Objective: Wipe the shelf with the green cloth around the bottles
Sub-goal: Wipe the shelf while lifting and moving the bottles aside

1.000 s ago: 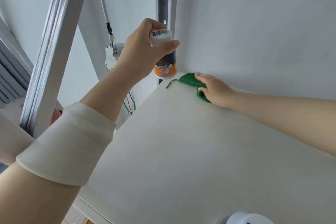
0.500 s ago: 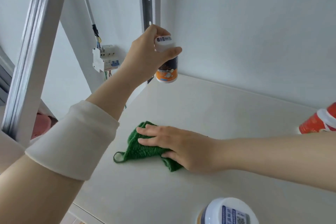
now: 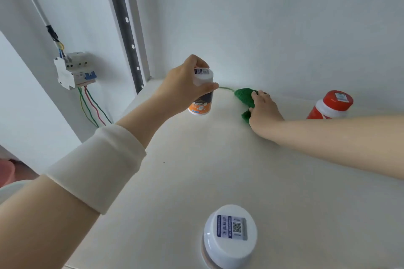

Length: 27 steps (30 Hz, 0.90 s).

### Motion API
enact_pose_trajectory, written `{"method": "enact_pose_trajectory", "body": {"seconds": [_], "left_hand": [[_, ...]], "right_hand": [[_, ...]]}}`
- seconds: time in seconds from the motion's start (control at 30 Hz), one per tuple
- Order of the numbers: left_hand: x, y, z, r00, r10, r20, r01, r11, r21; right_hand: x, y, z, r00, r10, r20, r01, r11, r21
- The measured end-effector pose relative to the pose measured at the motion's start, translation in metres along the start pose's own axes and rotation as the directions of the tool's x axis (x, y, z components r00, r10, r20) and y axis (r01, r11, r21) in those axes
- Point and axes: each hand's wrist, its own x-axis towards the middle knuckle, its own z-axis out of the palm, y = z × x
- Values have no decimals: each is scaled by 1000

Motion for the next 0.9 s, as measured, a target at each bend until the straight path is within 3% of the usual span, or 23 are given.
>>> {"method": "enact_pose_trajectory", "body": {"seconds": [0.17,0.33,0.43,0.53,0.63,0.9], "left_hand": [[4,3,9,999,6,44,-7,1000,23],[12,2,-5,1000,2,11,-2,1000,-7],[11,6,-16,999,17,-32,-17,1000,-5],[6,10,-23,999,13,-51,-14,1000,-11],[-2,12,-28,998,20,-53,-21,1000,-16],[-28,13,-29,999,18,-32,-16,998,54]], "right_hand": [[-39,11,-6,956,-199,215,196,980,36],[-34,-16,-9,903,-315,293,313,948,55],[-45,-45,3,779,-500,379,495,861,117],[-69,-70,14,600,-663,449,648,731,215],[-86,-79,16,443,-750,490,700,631,333],[-82,-69,3,312,-796,519,781,526,336]]}}
